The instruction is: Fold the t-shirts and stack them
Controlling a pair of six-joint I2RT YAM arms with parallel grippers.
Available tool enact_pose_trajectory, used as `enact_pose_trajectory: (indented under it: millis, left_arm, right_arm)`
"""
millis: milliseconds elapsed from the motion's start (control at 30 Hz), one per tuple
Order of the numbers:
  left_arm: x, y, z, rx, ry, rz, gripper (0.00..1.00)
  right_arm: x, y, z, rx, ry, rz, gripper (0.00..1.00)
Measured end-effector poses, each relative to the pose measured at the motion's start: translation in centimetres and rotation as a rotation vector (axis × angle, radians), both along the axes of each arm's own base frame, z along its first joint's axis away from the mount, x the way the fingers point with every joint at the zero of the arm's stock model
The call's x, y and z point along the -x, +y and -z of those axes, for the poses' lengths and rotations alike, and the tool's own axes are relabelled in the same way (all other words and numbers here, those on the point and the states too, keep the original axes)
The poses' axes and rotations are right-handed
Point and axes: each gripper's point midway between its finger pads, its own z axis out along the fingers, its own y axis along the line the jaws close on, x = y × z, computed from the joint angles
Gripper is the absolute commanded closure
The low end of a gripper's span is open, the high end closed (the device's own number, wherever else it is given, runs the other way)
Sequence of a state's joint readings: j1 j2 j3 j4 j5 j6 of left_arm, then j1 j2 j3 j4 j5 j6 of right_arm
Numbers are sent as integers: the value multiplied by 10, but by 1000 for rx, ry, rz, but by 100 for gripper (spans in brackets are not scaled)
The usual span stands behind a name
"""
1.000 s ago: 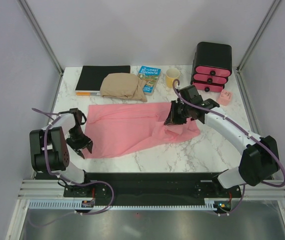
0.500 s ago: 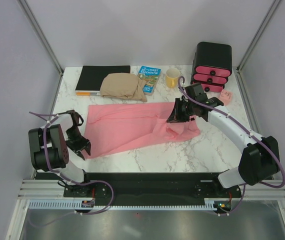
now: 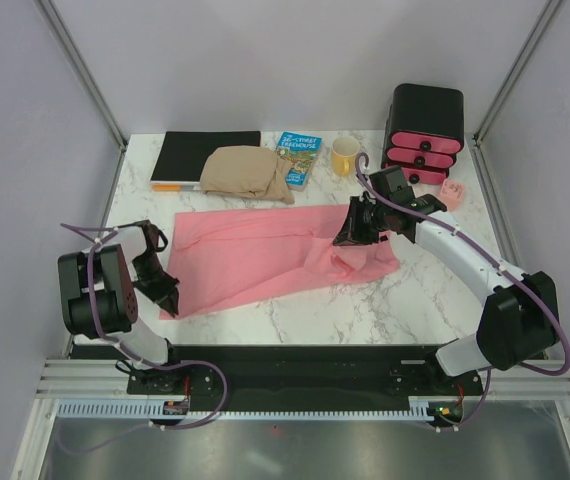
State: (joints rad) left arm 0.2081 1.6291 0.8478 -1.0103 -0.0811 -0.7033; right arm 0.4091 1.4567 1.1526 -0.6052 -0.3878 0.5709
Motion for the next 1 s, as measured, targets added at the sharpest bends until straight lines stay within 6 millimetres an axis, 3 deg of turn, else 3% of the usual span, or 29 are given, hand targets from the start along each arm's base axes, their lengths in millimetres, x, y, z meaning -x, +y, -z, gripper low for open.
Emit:
enact_pose_trajectory:
  millis: [167, 633, 733, 1000]
  left_arm:
    - [0, -1, 1, 13, 20, 6, 98]
    - [-1, 0, 1, 29, 55, 33, 98]
    - [-14, 3, -1, 16, 13, 38, 98]
    - [-77, 17, -15, -17, -194, 87, 98]
  right_arm:
    - [0, 0, 1, 1, 2, 0, 100]
    - [-6, -9, 6, 36, 3, 18, 100]
    - [-12, -13, 1, 57, -17, 27, 100]
    - [-35, -16, -18, 88, -93, 13, 100]
